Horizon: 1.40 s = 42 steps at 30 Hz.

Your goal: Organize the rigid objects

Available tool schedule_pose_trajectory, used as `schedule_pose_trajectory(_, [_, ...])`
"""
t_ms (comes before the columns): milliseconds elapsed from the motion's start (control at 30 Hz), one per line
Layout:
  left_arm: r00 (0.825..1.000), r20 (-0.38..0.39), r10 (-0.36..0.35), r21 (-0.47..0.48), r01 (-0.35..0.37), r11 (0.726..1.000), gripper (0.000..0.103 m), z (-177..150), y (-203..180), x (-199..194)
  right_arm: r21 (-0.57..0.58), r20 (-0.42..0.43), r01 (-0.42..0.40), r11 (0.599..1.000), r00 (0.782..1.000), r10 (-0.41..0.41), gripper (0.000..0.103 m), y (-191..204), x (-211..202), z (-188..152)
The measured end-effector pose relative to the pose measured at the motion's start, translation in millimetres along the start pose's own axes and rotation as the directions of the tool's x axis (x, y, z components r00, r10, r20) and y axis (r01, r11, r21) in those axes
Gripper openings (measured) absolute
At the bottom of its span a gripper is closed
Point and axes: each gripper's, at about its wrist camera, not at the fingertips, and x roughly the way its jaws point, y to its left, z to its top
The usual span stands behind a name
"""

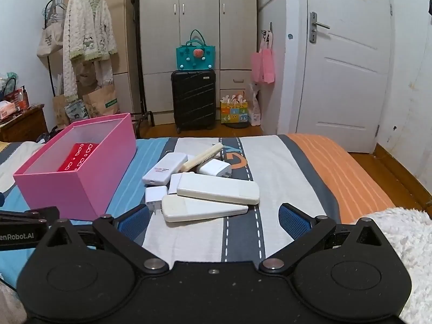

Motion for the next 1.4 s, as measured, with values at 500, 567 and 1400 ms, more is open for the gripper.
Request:
schedule_pose_trajectory(500, [1.0,0.03,-0.005,-0.027,0.006,1.0,0.103,-1.6,7.3,-4.1,0.0,0.001,-0.013,1.0,1.0,0.013,0.103,-2.7,-0.8,-2.3])
schedule_pose_trajectory(567, [0.999,0.034,-0.004,-0.025,0.005,1.0,0.103,-1.9,6.2,-3.9,-0.001,0.002,-0.013,1.0,1.0,0.013,0.103,-2.4,-0.9,-2.5])
schedule_pose_trajectory(1400, [0.996,0.084,-0.005,-0.09,0.013,0.996,0.103,-10.3,10.8,-9.4,-0.012,-0.006,-0.013,1.0,1.0,0.013,0.103,1.3,-1.4,-3.5])
